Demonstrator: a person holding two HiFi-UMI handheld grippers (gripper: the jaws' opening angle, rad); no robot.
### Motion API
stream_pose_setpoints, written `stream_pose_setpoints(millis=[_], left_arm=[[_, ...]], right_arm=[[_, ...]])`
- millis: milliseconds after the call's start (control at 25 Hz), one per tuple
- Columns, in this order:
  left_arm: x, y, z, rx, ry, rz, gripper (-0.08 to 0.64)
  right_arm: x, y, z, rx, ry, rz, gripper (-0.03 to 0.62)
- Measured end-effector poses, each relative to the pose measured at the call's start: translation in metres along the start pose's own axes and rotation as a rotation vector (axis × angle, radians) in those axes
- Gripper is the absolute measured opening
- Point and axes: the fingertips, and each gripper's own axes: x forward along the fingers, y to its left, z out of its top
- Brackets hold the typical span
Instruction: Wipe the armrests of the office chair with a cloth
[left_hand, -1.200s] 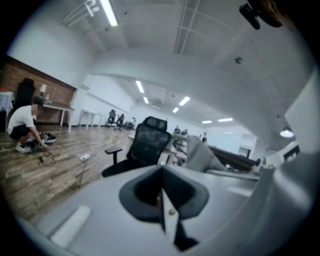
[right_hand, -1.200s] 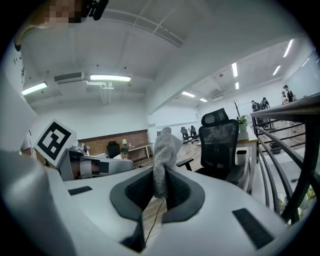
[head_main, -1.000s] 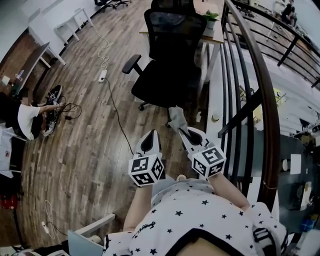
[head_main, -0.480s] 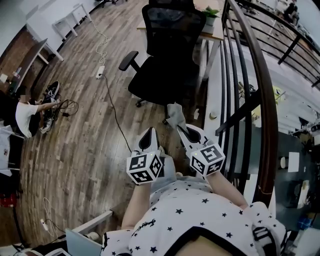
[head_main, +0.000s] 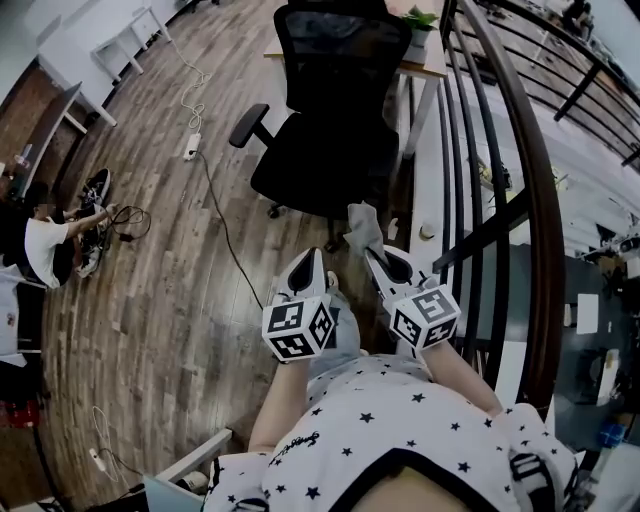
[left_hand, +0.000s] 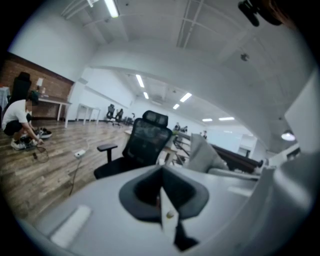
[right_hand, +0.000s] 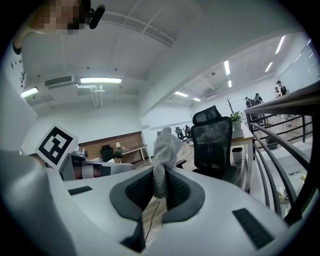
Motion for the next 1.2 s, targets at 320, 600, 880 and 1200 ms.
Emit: stream_pose_setpoints(millis=[320,600,880,1200], left_arm=[[0.053,0.036,0.023,0.0,0.028,0.001,0.006],[0.095,0.069,0.054,0.003,0.033,-0.005,0.006],[0.141,0.102,0.083,0.018,0.027,-0.003,0.006],[0.19,0.127,0.101,0.029,0.056,-0.032,0.006]], right_arm=[[0.062,-0.026,0.019,-0.014,0.008,-0.007,0.034],[0.118,-0.047,0.039,-0.006,0.019,-0.019,0.034],[0.172,-0.072,0.062,-0.001,0.015,-0.039,0.034],[0.214,-0.102,0.082,0.016,0.014,-0.083,0.034]])
